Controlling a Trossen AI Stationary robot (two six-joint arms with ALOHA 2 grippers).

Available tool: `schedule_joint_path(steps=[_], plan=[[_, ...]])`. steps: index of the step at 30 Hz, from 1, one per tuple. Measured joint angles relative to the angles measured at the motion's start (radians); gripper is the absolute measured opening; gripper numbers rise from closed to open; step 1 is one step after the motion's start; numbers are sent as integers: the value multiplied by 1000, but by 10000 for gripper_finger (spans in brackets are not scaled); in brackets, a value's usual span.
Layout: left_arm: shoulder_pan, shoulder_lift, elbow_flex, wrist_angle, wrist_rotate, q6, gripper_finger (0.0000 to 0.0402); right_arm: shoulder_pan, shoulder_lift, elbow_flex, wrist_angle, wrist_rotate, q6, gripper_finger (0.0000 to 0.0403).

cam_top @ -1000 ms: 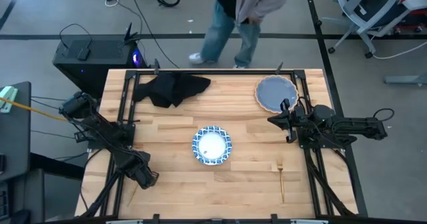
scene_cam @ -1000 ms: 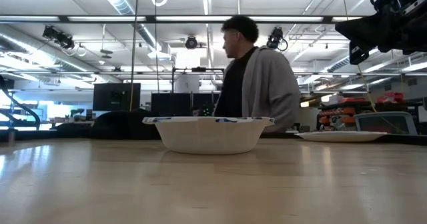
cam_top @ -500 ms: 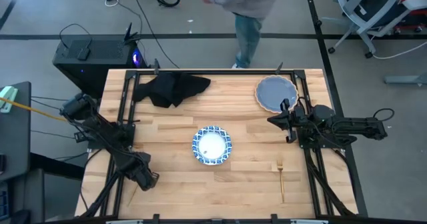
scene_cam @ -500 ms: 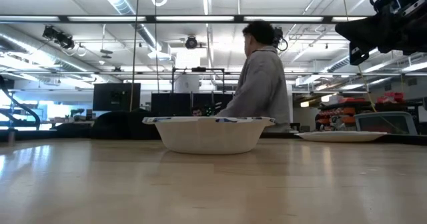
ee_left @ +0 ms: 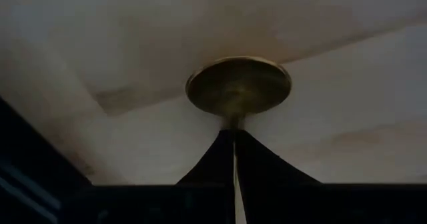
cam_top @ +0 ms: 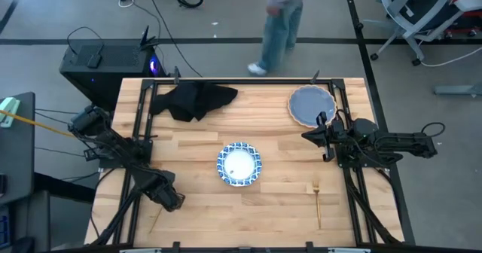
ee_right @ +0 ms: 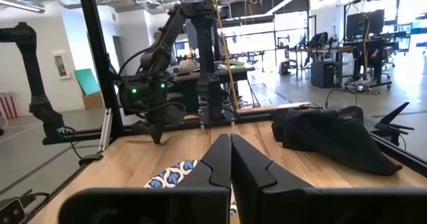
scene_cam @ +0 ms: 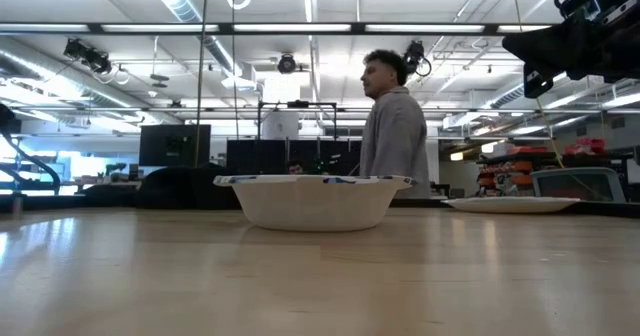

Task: Set table place
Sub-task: Move the golden spoon to the left of the white bowl

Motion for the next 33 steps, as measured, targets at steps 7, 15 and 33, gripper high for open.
schedule_joint_path(steps=[7, 15, 33], plan=[[71, -4, 0, -3, 2, 72, 9, 0, 0, 0, 0, 0, 0, 7], [167, -80, 2, -7, -6, 138, 9, 0, 0, 0, 0, 0, 0, 7], [528, -159, 2, -63, -48, 438, 9, 0, 0, 0, -3, 0, 3, 7]])
